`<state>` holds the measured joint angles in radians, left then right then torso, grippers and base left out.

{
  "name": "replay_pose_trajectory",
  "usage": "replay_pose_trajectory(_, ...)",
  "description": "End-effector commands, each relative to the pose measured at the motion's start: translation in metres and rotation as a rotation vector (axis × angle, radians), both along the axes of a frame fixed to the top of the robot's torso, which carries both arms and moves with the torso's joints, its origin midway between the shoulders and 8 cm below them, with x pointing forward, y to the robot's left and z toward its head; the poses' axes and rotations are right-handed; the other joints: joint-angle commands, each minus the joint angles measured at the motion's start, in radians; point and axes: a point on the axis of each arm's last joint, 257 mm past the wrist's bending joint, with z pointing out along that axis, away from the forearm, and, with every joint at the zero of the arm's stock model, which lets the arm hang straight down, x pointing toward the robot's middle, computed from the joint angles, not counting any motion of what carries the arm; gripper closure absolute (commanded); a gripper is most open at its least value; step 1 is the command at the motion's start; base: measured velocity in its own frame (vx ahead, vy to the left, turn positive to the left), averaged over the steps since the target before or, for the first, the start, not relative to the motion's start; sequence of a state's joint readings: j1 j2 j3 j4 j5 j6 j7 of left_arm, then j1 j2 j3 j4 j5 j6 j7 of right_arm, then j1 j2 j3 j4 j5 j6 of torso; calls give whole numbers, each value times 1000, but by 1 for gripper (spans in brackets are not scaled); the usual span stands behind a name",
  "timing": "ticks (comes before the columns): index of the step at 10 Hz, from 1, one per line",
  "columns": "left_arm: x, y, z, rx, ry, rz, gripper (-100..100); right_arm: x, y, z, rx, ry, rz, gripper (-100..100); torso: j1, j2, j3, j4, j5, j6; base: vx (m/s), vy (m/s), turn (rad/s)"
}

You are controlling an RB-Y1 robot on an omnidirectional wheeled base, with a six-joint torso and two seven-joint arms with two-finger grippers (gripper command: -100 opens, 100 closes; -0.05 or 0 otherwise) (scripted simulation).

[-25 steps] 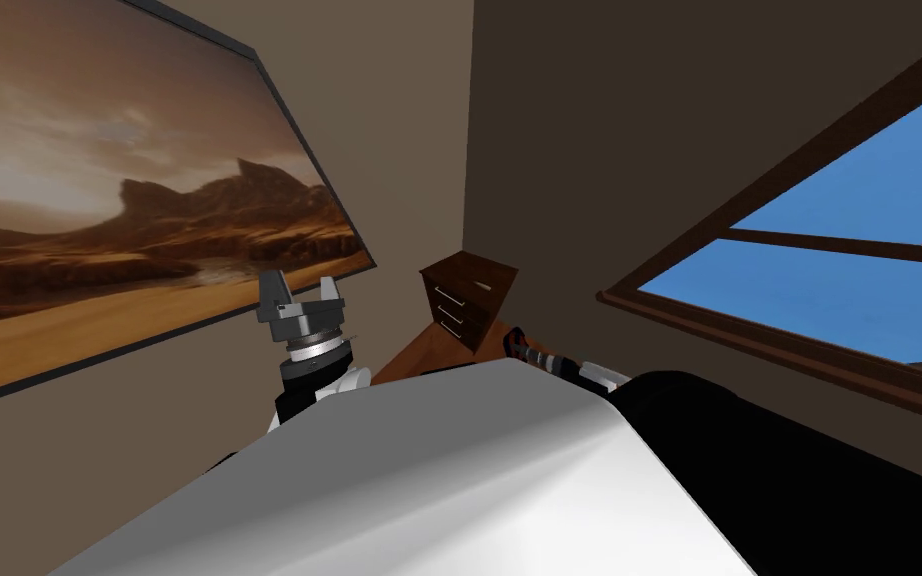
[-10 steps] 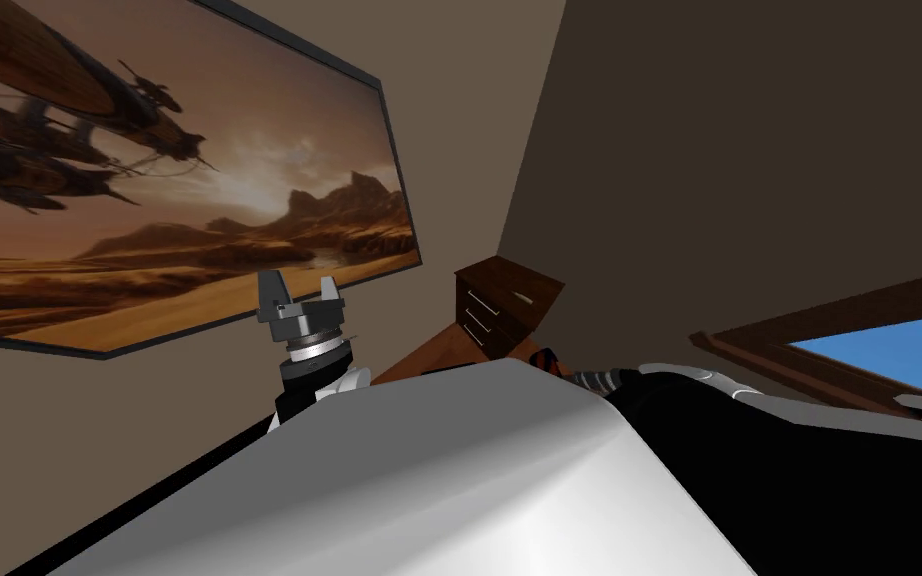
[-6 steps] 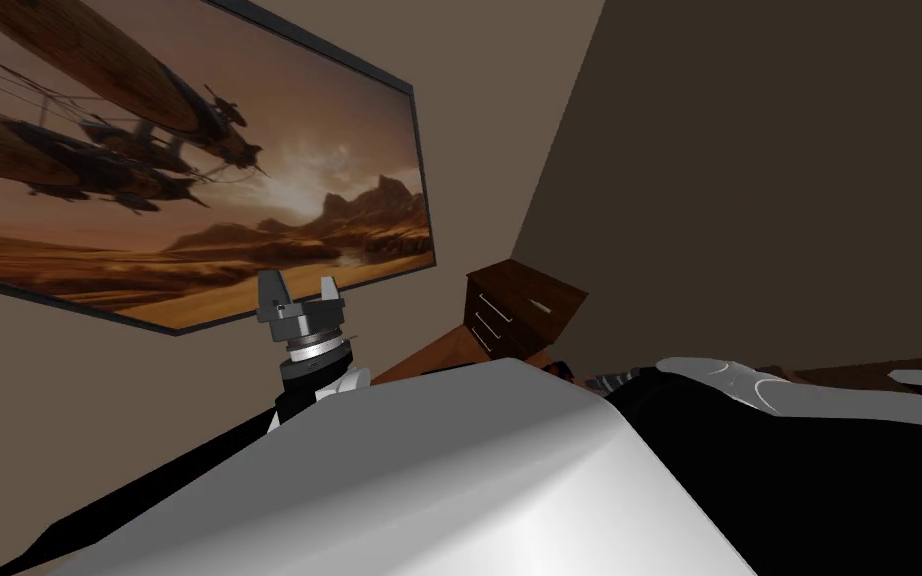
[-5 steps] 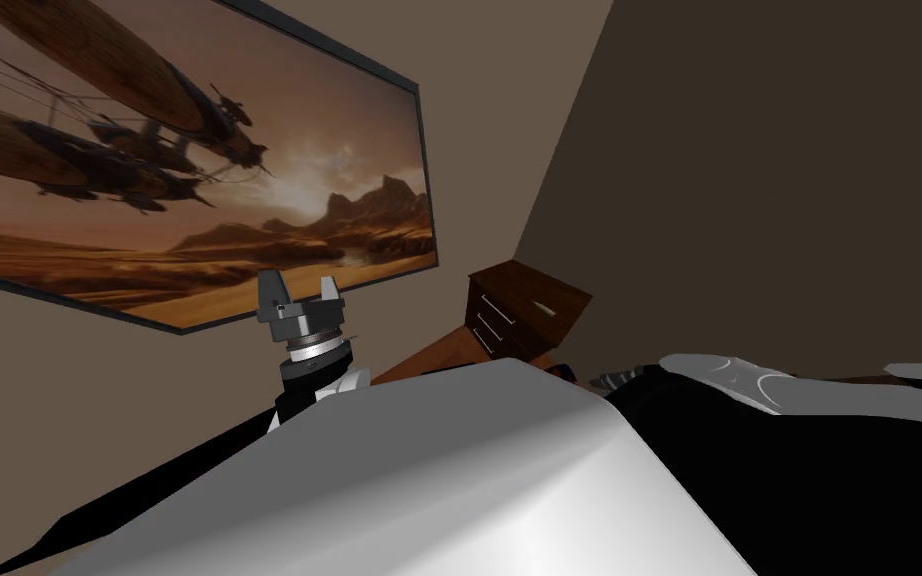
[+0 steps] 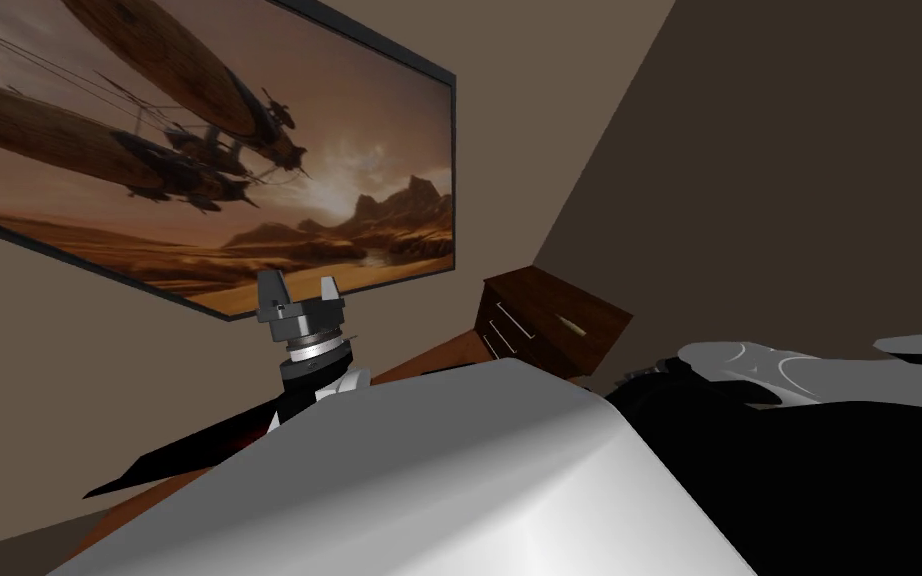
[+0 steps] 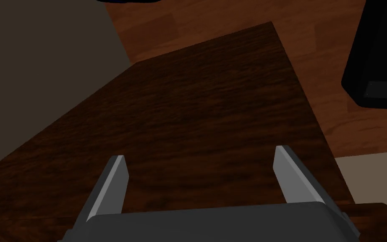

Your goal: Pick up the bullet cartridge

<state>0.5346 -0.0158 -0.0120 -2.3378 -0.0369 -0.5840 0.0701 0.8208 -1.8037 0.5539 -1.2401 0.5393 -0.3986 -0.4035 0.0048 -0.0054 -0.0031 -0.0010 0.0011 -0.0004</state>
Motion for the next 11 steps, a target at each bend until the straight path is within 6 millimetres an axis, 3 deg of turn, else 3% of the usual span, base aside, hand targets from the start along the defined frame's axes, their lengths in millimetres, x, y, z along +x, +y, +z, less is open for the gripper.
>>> replay_pose_trajectory(1, 0, 0, 0, 0, 0, 0, 0, 1, -16, 16, -41, 26, 21, -100, 0, 0, 0, 0, 0, 0, 126, 39, 281)
replay_pose_trajectory(4, 0, 0, 0, 0, 0, 0, 0, 9, -29, 31, -74, 46, 53, -100, 0, -3, -2, -1, 0, 0, 154, 38, 349)
replay_pose_trajectory(7, 0, 0, 0, 0, 0, 0, 0, 12, -28, 30, -69, 41, 58, -100, -1, -5, -3, -1, -1, 1, 145, 3, 187)
replay_pose_trajectory(8, 0, 0, 0, 0, 0, 0, 0, 13, -28, 30, -69, 40, 59, 0, -1, 1, 0, 0, -1, 2, 16, -1, -5)
replay_pose_trajectory(9, 0, 0, 0, 0, 0, 0, 0, 2, -28, 22, -67, 39, 52, -100, -1, 5, 3, 1, 0, 2, 26, -15, 59)
replay_pose_trajectory(11, 0, 0, 0, 0, 0, 0, 0, -9, -27, 14, -66, 39, 44, -100, -2, 7, 4, 2, -1, 3, 37, -33, 54)
